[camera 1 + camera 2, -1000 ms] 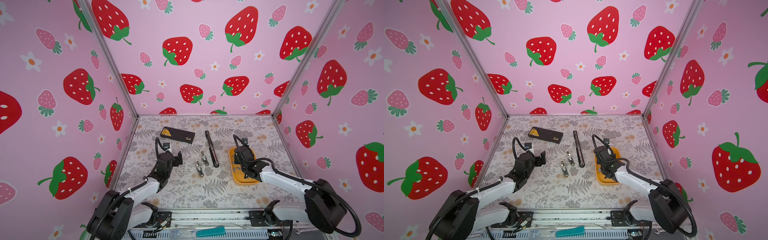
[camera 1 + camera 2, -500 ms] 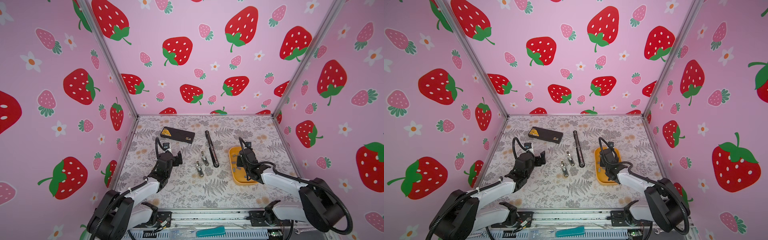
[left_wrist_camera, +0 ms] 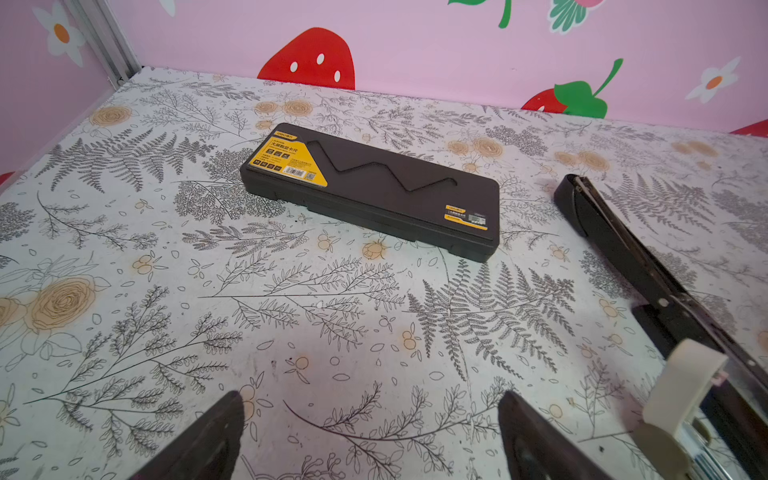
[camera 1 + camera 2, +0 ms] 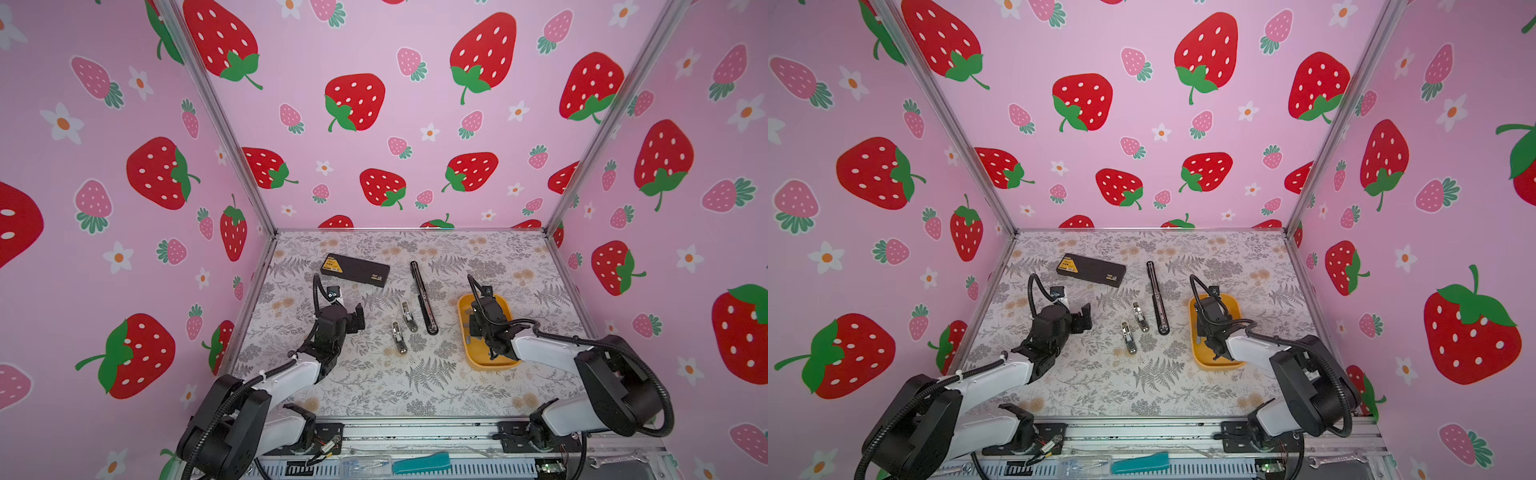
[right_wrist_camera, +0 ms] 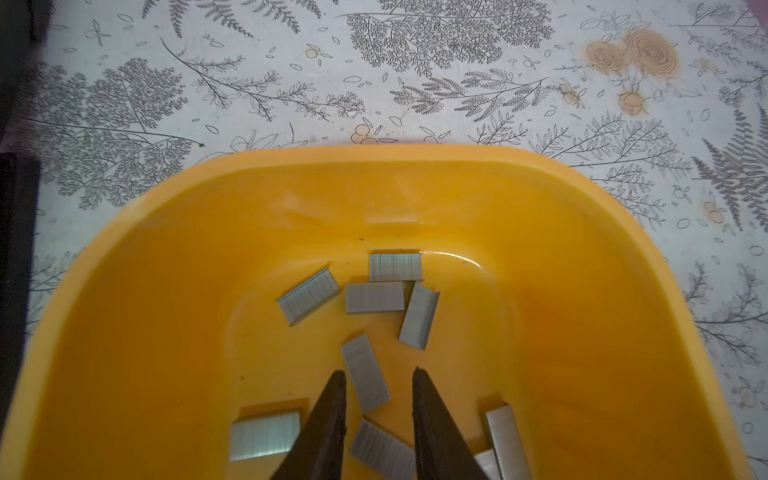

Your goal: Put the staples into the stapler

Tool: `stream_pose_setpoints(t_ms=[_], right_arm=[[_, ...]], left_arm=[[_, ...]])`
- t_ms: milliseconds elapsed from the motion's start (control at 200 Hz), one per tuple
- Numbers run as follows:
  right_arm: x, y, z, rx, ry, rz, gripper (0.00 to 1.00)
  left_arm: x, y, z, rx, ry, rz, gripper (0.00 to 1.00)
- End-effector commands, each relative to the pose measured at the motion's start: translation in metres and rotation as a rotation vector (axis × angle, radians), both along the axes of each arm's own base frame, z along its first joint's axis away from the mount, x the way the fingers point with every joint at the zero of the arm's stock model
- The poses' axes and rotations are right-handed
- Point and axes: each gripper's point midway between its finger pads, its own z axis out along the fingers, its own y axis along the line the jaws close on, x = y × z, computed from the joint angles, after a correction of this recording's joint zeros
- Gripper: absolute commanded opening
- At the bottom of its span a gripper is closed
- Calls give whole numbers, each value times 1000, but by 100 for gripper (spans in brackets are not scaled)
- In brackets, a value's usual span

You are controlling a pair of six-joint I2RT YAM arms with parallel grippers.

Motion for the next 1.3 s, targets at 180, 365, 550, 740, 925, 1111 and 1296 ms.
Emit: stream_pose_setpoints(t_ms=[180,365,550,740,925,1111,1296], right_arm=[[10,0,-9,-44,40,1,28],[12,2,-14,-33,59,16,28],[13,6,-18,-23,80,32,27],[13,6,-19,-19,88,35,20],[11,6,-21,-18,93,36,17],[11,6,-23,-20,105,39,20],[11,7,-26,-26,117,43,21]], left_arm=[[7,1,15,-17,-35,20,96],[8,1,15,-16,-35,20,96],[7,1,15,-18,-35,19,96],[7,1,15,-19,-37,18,96],[6,1,15,-20,-35,17,96],[6,1,15,-20,-36,17,96],[6,1,15,-21,-37,18,96]])
